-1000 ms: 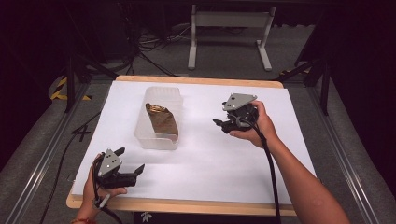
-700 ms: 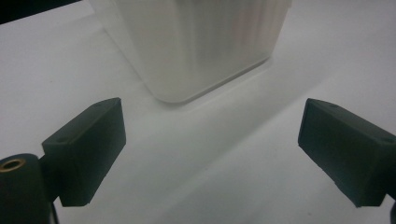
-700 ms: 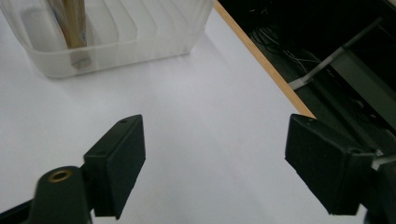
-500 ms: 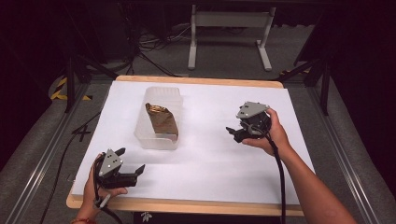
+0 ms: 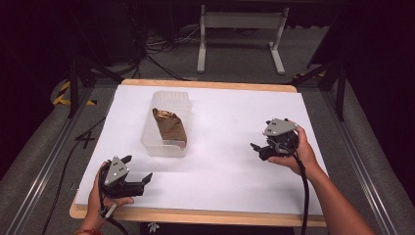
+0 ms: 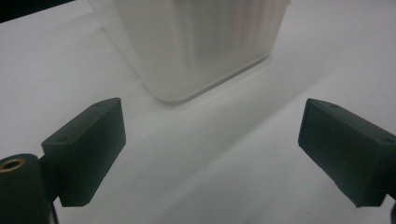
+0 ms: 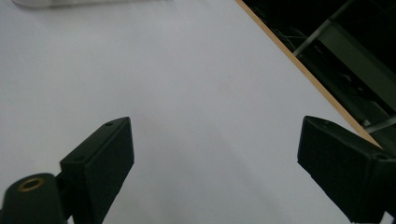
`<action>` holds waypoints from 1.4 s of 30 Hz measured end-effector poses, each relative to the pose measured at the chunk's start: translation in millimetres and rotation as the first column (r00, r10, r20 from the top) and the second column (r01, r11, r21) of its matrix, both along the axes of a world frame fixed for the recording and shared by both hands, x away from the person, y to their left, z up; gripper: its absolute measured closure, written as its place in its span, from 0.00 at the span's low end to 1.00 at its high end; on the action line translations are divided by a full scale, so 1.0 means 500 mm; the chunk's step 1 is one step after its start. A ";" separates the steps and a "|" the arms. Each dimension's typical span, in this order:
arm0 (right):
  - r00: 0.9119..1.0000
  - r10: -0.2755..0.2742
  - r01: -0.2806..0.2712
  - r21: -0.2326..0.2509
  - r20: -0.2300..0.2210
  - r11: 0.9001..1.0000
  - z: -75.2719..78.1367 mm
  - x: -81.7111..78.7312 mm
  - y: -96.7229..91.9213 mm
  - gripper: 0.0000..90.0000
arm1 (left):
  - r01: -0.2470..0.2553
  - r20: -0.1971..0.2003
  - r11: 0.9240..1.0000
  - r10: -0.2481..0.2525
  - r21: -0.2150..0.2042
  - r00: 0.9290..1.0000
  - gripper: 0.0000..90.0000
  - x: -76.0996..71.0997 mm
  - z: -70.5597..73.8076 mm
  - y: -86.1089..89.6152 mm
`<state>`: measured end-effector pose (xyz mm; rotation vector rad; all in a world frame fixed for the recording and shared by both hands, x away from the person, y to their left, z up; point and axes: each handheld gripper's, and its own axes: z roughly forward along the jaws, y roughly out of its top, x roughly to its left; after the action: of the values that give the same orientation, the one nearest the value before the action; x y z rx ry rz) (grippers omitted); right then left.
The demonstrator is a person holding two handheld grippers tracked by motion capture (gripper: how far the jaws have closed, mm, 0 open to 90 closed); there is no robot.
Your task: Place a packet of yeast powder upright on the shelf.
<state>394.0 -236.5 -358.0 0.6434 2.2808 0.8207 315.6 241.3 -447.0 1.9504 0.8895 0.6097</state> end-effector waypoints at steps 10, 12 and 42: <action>0.999 -0.046 0.046 0.019 -0.005 0.999 -0.032 -0.040 -0.064 0.11 | 0.001 -0.002 1.000 -0.001 0.003 1.000 0.09 0.000 0.000 -0.003; 0.999 -0.054 0.054 0.021 0.000 0.998 -0.038 -0.048 -0.075 0.11 | 0.000 0.000 1.000 0.000 0.002 1.000 0.09 0.000 0.001 -0.003; 0.978 -0.208 0.206 0.220 -0.015 0.953 -0.117 -0.184 -0.270 0.11 | -0.013 0.003 1.000 0.013 -0.009 1.000 0.09 0.006 0.003 0.000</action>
<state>302.0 -371.7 -416.3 0.9602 2.0861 0.9781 318.8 241.2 -445.4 1.9369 0.9021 0.6151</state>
